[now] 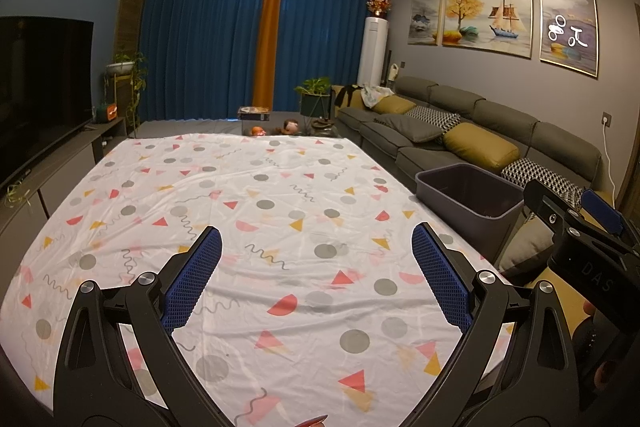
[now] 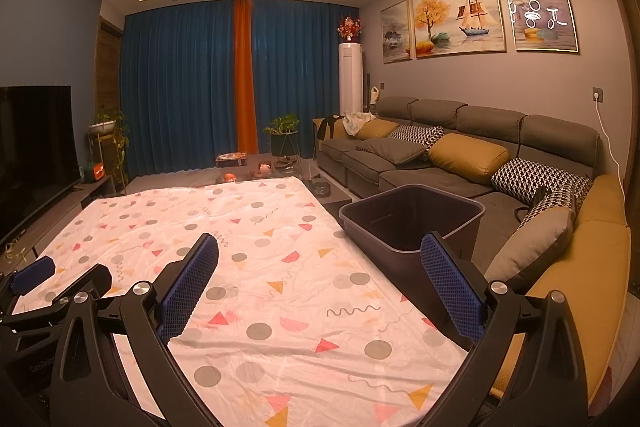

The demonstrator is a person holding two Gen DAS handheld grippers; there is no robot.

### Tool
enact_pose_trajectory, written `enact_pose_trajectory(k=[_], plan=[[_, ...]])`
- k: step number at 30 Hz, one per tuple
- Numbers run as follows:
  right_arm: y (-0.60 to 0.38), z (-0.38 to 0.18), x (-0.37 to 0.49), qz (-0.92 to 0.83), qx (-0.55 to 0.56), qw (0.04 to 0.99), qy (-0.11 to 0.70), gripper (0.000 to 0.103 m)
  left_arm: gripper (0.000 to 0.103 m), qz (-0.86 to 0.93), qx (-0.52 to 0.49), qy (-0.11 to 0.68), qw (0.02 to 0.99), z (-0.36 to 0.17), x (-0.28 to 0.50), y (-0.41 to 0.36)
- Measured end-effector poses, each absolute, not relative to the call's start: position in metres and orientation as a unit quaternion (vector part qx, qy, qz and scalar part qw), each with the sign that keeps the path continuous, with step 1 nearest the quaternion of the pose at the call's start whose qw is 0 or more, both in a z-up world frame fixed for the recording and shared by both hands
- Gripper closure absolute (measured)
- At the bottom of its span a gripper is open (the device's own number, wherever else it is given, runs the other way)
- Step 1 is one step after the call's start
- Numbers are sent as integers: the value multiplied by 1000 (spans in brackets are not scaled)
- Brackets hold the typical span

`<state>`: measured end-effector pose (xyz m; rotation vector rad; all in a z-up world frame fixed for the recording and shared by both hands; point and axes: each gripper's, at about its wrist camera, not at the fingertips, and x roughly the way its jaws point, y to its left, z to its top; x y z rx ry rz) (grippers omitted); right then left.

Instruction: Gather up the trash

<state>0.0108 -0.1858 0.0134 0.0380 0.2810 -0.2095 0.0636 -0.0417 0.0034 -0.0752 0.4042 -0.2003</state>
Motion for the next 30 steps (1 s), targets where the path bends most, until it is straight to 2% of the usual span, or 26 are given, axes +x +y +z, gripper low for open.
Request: enact_pose_trajectory(k=[30], plan=[[-185, 14, 11, -105, 20, 984, 139, 6, 9, -101, -37, 202, 973, 4, 63, -44]])
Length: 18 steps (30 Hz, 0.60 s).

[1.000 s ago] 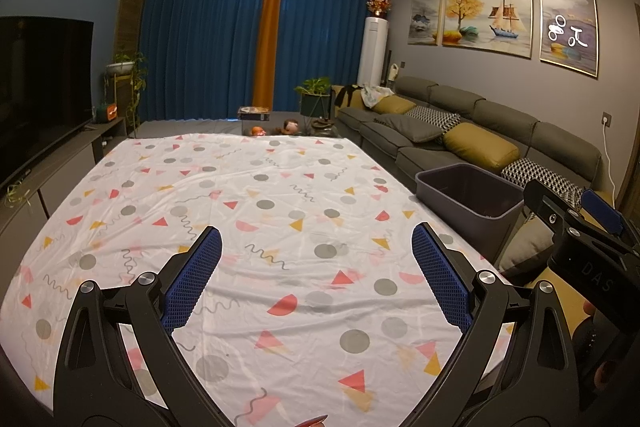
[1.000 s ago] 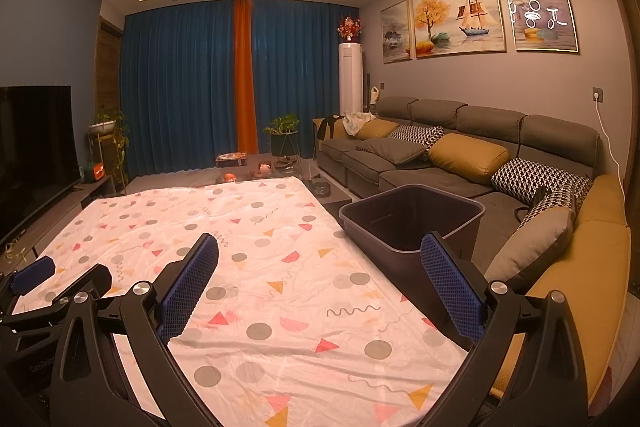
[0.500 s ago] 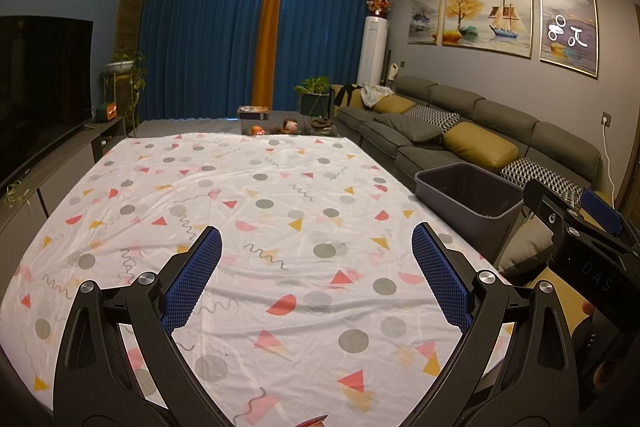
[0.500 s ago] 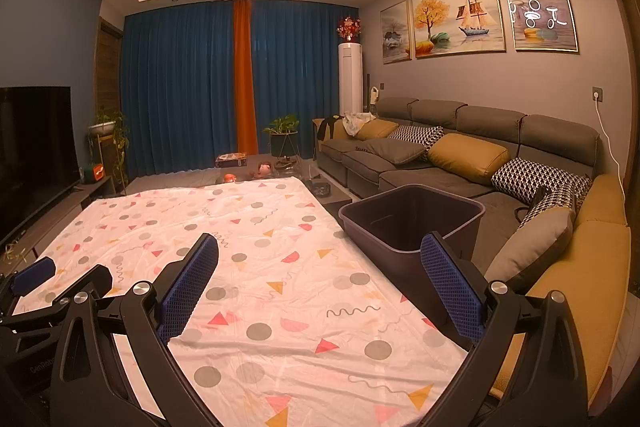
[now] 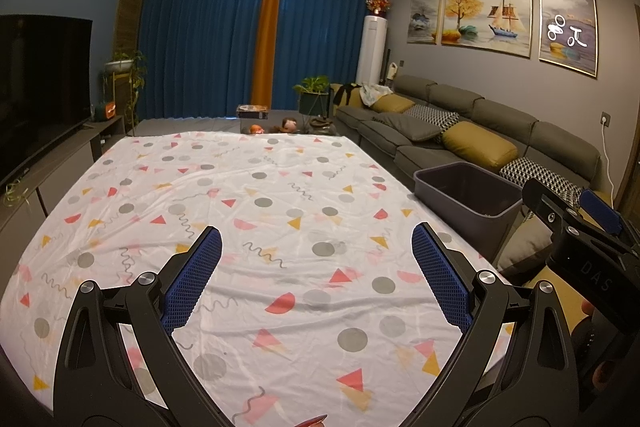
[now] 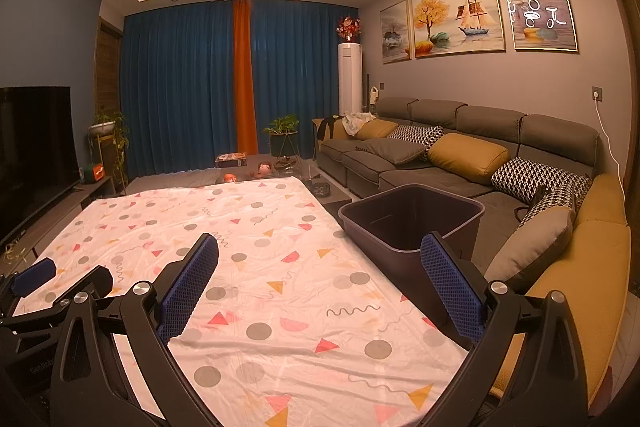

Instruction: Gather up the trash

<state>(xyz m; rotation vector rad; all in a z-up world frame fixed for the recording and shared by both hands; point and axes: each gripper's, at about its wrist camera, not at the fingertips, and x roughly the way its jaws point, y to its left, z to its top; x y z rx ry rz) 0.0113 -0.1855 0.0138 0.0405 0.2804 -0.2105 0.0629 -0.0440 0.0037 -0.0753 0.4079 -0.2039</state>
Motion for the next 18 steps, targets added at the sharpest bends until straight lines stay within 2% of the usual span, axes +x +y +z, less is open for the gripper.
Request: enact_pose_trajectory(k=[18], plan=[[-185, 14, 11, -105, 21, 984, 139, 6, 9, -103, -39, 203, 973, 3, 62, -47]])
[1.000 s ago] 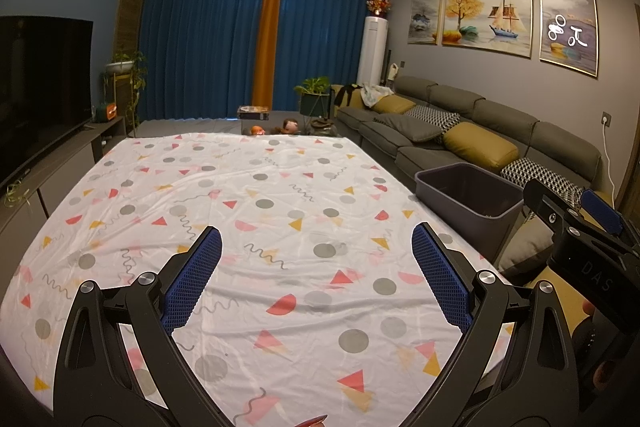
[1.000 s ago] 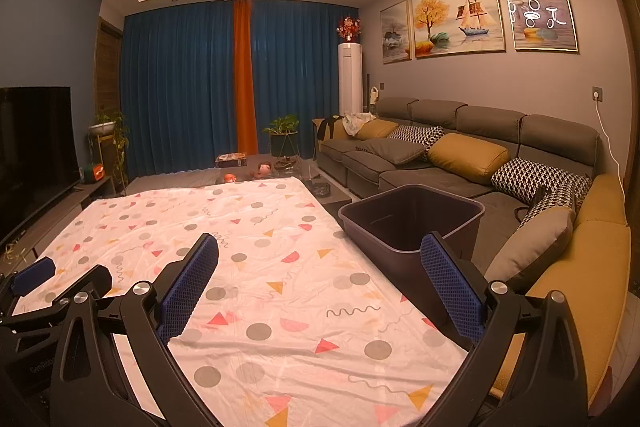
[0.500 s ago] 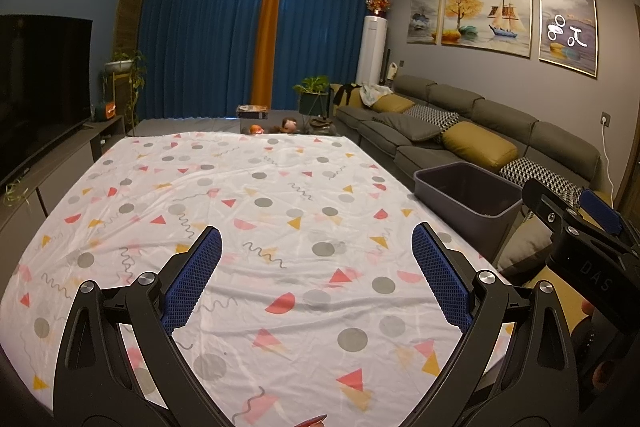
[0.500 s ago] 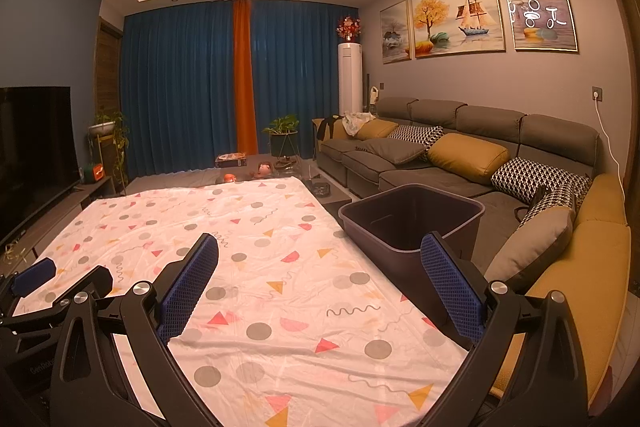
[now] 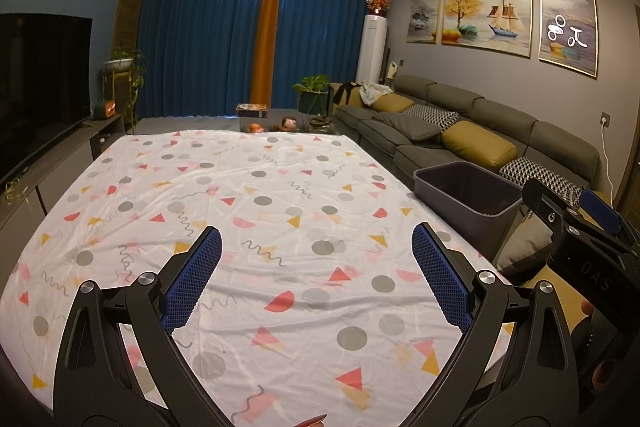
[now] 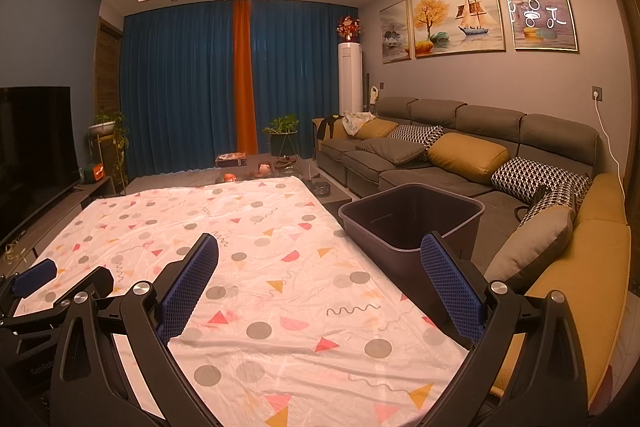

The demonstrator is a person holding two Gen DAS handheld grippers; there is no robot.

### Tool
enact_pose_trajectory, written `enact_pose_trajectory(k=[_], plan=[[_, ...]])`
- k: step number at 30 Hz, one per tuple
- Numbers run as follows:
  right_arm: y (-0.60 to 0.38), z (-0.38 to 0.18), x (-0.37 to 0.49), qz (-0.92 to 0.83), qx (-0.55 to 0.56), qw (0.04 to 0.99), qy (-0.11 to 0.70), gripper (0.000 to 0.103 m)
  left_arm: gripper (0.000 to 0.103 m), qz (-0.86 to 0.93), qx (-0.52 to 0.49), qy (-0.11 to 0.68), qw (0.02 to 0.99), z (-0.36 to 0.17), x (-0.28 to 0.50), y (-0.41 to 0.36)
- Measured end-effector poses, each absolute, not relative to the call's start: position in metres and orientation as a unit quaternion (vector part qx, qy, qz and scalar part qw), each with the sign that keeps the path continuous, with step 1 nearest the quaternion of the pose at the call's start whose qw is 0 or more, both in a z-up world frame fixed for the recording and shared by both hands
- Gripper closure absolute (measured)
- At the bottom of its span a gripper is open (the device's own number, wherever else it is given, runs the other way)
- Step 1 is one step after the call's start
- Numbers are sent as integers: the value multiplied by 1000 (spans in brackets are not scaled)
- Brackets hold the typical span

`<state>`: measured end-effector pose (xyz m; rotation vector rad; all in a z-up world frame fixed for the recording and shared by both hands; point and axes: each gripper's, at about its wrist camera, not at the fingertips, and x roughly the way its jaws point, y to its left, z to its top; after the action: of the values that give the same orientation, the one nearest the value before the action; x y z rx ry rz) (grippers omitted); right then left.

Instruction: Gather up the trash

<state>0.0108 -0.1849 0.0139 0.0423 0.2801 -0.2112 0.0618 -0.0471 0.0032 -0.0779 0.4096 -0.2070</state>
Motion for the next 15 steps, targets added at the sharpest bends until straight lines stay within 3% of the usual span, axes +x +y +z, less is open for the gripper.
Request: enact_pose_trajectory(k=[15], plan=[[-185, 13, 10, -106, 23, 984, 139, 6, 9, -104, -39, 204, 973, 2, 62, -46]])
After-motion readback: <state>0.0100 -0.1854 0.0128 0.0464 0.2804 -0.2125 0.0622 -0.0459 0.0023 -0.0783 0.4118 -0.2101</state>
